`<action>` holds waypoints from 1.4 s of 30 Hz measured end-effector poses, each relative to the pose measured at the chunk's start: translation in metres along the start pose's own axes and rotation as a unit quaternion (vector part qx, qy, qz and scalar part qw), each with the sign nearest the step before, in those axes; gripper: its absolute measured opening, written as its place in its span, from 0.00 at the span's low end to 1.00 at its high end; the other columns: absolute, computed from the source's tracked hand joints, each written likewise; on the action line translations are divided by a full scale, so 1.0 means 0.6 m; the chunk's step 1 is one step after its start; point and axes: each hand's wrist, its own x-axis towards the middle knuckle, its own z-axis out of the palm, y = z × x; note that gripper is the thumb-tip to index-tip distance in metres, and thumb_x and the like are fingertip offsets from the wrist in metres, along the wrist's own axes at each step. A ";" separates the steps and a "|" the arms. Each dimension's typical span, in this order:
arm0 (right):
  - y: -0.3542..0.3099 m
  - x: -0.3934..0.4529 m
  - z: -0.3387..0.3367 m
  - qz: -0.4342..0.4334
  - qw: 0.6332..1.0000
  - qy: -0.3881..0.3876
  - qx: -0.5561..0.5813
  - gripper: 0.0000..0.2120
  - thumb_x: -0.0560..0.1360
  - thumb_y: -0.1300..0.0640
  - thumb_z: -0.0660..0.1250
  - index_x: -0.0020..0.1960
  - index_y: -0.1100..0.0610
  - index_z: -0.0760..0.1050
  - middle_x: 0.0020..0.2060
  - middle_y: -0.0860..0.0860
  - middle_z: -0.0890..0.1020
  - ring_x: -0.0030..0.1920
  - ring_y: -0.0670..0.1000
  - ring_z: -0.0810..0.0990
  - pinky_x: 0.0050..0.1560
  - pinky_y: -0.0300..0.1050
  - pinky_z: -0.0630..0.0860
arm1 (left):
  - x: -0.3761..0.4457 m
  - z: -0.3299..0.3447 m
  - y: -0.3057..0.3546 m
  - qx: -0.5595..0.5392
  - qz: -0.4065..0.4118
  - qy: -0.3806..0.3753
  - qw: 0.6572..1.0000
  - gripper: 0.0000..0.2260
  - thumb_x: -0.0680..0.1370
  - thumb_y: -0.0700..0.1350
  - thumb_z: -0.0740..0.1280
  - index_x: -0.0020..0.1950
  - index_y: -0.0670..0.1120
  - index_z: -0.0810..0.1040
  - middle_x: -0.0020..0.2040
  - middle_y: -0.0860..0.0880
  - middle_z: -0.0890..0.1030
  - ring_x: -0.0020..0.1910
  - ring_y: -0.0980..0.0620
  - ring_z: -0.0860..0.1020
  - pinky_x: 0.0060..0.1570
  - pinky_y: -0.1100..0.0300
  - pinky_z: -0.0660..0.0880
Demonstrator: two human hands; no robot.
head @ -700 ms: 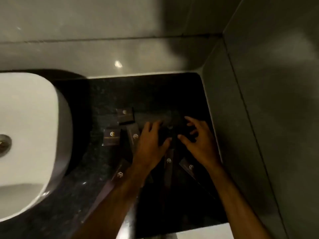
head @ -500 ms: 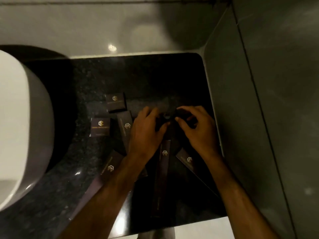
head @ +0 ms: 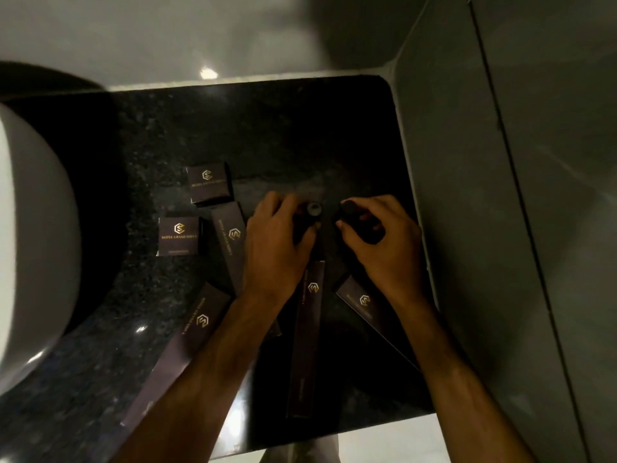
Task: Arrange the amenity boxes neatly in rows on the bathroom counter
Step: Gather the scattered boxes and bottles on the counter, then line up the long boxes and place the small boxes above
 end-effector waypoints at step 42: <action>-0.175 -0.187 -0.003 -0.097 0.985 -0.109 -0.091 0.17 0.79 0.53 0.67 0.67 0.53 0.77 0.63 0.50 0.76 0.61 0.47 0.75 0.59 0.41 0.76 | -0.280 -0.169 -0.050 0.105 -0.100 0.062 0.988 0.20 0.78 0.50 0.66 0.69 0.49 0.74 0.62 0.45 0.73 0.55 0.46 0.75 0.52 0.48 0.78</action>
